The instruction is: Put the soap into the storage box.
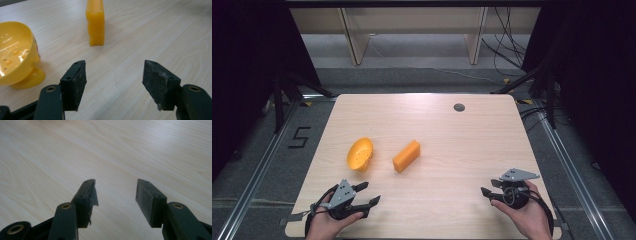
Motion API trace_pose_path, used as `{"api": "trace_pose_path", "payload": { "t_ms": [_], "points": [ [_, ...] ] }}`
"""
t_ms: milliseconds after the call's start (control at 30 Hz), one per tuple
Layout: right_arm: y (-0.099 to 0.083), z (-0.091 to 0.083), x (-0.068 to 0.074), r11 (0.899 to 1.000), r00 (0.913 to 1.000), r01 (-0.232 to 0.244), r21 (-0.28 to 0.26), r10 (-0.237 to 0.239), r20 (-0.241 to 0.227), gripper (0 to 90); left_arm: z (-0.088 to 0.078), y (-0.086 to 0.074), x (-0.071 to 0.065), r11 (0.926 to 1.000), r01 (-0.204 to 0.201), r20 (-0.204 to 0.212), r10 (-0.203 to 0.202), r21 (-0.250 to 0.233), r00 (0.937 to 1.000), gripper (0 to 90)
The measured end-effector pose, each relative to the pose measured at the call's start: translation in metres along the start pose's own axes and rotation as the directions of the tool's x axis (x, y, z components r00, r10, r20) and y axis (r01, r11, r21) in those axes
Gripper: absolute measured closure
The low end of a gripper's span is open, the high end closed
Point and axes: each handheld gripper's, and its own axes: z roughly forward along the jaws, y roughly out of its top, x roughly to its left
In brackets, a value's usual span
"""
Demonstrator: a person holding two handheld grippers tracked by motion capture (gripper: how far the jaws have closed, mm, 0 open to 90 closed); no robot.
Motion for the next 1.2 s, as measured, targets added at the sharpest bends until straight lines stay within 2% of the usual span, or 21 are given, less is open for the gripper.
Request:
{"api": "trace_pose_path", "payload": {
  "t_ms": [100,133,267,300,333,367,467,500,567,633,667,800,833,867,900,933,1000,1033,1100,1133,1200],
  "points": [
    [-0.001,0.000,-0.002,0.999,0.9993,0.033,0.005,-0.034,0.017,52.2,0.003,0.001,0.001,0.9999,-0.011,0.006,0.011,0.011,0.9999,34.5],
    [-0.001,0.000,-0.003,0.999,0.9985,0.048,0.018,-0.049,0.027,55.1,0.005,0.003,0.001,0.9998,0.003,0.002,-0.003,0.020,1.0000,35.0],
    [-0.002,-0.003,-0.003,0.999,0.9994,-0.010,0.033,0.009,0.033,59.0,0.008,0.008,0.004,0.9982,0.018,-0.023,-0.016,0.057,0.9996,35.1],
    [-0.003,-0.004,-0.003,0.999,0.9990,-0.005,0.035,0.004,0.043,59.7,0.009,0.009,0.003,0.9972,0.041,-0.027,-0.040,0.062,0.9988,35.4],
    [-0.002,-0.004,-0.003,0.999,0.9989,-0.011,0.033,0.009,0.045,60.0,0.010,0.012,0.005,0.9969,0.015,-0.028,-0.013,0.078,0.9995,35.6],
    [-0.002,-0.005,-0.001,0.999,0.9985,-0.031,0.033,0.030,0.045,60.1,0.011,0.014,0.005,0.9949,0.014,-0.020,-0.012,0.099,0.9997,35.5],
    [-0.002,-0.003,-0.003,1.000,0.9993,-0.011,0.023,0.010,0.036,60.1,0.016,0.020,0.005,0.9956,0.018,-0.012,-0.017,0.091,0.9998,35.7],
    [-0.002,-0.003,-0.003,1.000,0.9993,-0.002,0.020,0.001,0.038,60.0,0.017,0.023,0.006,0.9940,0.006,-0.003,-0.006,0.109,1.0000,35.5],
    [-0.002,-0.004,-0.001,0.999,0.9987,-0.033,0.040,0.031,0.039,59.8,0.020,0.028,0.006,0.9893,0.002,-0.007,-0.001,0.146,1.0000,35.2],
    [-0.002,-0.002,-0.003,1.000,0.9993,-0.004,0.021,0.004,0.036,59.6,0.023,0.031,0.007,0.9875,-0.001,-0.005,0.002,0.157,1.0000,34.7],
    [-0.002,-0.002,-0.004,1.000,0.9993,-0.003,0.023,0.002,0.038,59.4,0.027,0.038,0.009,0.9841,-0.029,-0.005,0.031,0.175,0.9995,34.7],
    [-0.003,-0.001,-0.005,1.000,0.9992,0.011,0.012,-0.012,0.038,58.9,0.037,0.053,0.009,0.9780,-0.036,0.008,0.036,0.205,0.9993,34.0],
    [-0.002,-0.003,-0.004,1.000,0.9991,-0.014,0.020,0.013,0.041,58.8,0.038,0.058,0.012,0.9657,-0.068,0.016,0.066,0.251,0.9977,33.8],
    [-0.002,-0.003,-0.003,0.999,0.9985,-0.032,0.029,0.031,0.044,58.7,0.041,0.062,0.012,0.9579,-0.068,0.025,0.064,0.279,0.9977,33.4],
    [-0.002,-0.004,-0.002,0.998,0.9981,-0.048,0.041,0.046,0.042,58.7,0.041,0.062,0.012,0.9579,-0.068,0.025,0.064,0.279,0.9977,33.1],
    [-0.003,-0.003,-0.003,0.999,0.9987,-0.026,0.036,0.025,0.045,58.6,0.046,0.071,0.013,0.9494,-0.071,0.031,0.064,0.306,0.9975,33.2],
    [-0.003,-0.003,-0.003,0.999,0.9988,-0.027,0.039,0.025,0.041,58.6,0.050,0.079,0.013,0.9459,-0.075,0.026,0.071,0.316,0.9971,33.3],
    [-0.003,-0.003,-0.003,0.999,0.9988,-0.028,0.040,0.027,0.040,58.5,0.053,0.082,0.012,0.9460,-0.049,0.024,0.044,0.320,0.9988,33.3],
    [-0.003,-0.003,-0.003,0.999,0.9990,-0.027,0.041,0.026,0.037,58.4,0.058,0.088,0.014,0.9413,-0.061,0.016,0.060,0.332,0.9981,33.3],
    [-0.003,-0.003,-0.003,0.999,0.9990,-0.027,0.041,0.026,0.036,58.3,0.062,0.090,0.014,0.9393,-0.045,0.014,0.043,0.340,0.9990,33.2],
    [-0.003,-0.002,-0.002,0.998,0.9987,-0.044,0.036,0.043,0.028,58.2,0.068,0.095,0.017,0.9324,-0.050,0.006,0.052,0.358,0.9986,33.0]
  ]
}}
